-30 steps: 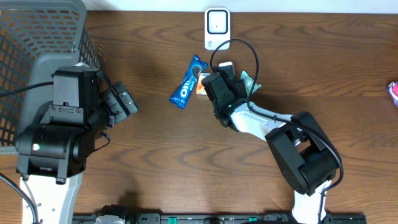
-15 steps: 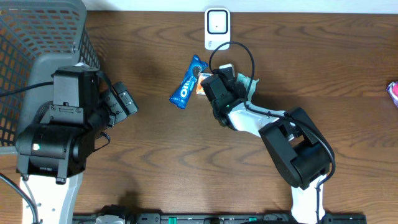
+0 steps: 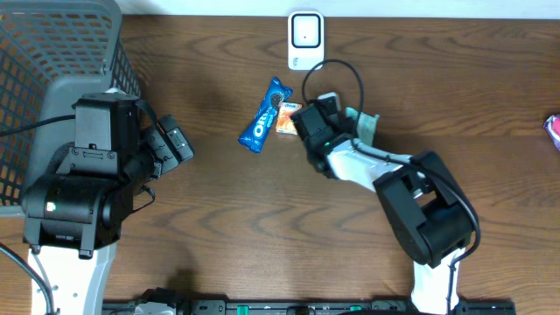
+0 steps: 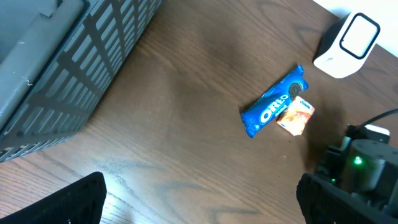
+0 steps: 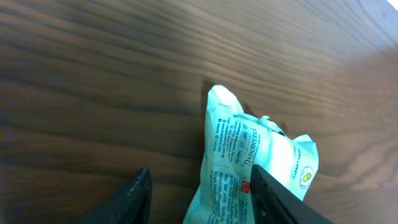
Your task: Scan the item barcode
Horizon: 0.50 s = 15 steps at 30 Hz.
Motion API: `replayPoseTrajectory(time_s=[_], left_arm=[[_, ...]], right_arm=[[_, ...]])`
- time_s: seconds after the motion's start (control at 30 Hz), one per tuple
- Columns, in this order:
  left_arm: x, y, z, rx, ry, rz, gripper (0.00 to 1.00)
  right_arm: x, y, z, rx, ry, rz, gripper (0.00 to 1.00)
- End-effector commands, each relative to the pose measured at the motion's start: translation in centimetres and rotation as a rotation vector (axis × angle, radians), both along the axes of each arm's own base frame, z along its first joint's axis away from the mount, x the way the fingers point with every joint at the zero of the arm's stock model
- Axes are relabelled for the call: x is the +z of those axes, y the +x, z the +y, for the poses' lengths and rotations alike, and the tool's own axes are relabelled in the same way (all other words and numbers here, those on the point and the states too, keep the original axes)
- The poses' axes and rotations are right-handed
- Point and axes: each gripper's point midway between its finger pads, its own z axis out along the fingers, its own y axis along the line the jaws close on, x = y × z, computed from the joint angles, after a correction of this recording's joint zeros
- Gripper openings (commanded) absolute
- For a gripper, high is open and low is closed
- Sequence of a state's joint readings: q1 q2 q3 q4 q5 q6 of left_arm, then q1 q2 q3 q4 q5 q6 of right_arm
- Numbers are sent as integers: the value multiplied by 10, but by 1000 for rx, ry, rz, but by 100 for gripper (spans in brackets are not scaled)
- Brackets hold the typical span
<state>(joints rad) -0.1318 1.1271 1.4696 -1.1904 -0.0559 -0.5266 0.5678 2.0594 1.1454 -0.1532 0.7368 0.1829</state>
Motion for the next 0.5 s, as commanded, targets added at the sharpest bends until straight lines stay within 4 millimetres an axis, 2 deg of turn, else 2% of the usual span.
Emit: replayPoseTrajectory(time_s=[0.0,0.07,0.2,0.33,0.47], left_arm=[[2,1,3,10,11,-3,98],[2,1,3,10,11,-3,98],[2,1,3,10,11,-3,98],[2,1,3,10,11,-3,98],[2,1,3,10,11,-3,98]], right_arm=[[-6,0,-20,-58,58,41,43],[-10,0,-26,-89,89,49,40],[-4,3,-39,-110,46,35,43],[21,7,-41,-108,-26,-14,48],[45,9,-36,-105,-18,-41,51]])
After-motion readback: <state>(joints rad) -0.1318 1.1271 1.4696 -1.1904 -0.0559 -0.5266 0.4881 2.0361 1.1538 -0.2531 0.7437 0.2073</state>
